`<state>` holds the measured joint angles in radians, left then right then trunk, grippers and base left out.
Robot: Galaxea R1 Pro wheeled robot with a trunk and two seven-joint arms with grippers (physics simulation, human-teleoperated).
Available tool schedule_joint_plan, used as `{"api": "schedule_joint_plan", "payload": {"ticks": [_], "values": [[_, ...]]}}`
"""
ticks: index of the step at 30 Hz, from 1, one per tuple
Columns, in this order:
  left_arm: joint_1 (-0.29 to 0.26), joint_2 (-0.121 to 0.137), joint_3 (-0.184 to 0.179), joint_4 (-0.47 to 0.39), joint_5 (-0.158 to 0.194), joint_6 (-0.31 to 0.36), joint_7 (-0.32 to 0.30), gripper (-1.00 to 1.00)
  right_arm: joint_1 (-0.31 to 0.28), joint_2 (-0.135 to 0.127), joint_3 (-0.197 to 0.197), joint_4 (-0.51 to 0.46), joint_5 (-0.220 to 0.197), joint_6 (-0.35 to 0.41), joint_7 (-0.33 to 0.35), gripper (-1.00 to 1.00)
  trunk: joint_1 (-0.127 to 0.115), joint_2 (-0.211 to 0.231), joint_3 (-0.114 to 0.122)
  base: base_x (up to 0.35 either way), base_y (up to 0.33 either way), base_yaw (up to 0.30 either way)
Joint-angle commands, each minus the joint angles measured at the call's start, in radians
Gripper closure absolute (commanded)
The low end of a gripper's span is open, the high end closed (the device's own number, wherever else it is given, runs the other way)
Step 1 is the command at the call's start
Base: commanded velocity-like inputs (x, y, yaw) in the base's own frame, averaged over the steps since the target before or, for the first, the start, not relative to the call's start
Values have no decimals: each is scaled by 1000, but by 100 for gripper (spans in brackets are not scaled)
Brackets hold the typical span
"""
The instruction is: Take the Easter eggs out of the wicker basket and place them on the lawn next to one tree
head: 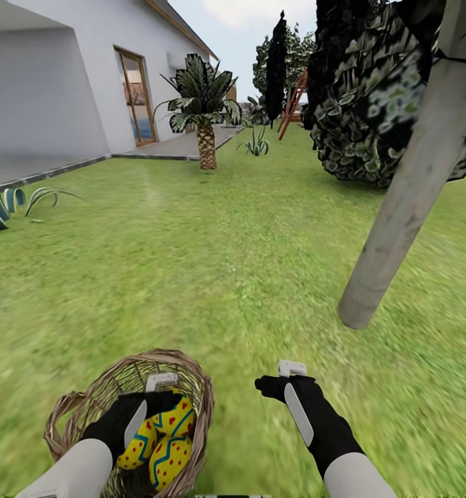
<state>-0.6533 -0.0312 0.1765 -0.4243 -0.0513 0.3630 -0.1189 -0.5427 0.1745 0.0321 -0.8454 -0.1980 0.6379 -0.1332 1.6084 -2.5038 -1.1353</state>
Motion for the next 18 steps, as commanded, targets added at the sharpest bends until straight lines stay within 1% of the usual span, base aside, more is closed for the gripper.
{"api": "schedule_joint_plan", "payload": {"ticks": [1, 3, 18], "values": [[0, -1, 8, -2, -5, 6, -6, -100, 0, 0, 2, -1, -11, 3, -9, -100, 0, -1, -5, 0, 0, 0], [0, -1, 8, -2, -5, 5, -6, -100, 0, 0, 3, -1, -11, 3, -9, -100, 1, -1, -13, 0, 0, 0], [0, -2, 15, -2, 3, 13, -5, -100, 0, 0, 3, -1, -11, 2, -9, -100, 1, -1, -13, 0, 0, 0]]}}
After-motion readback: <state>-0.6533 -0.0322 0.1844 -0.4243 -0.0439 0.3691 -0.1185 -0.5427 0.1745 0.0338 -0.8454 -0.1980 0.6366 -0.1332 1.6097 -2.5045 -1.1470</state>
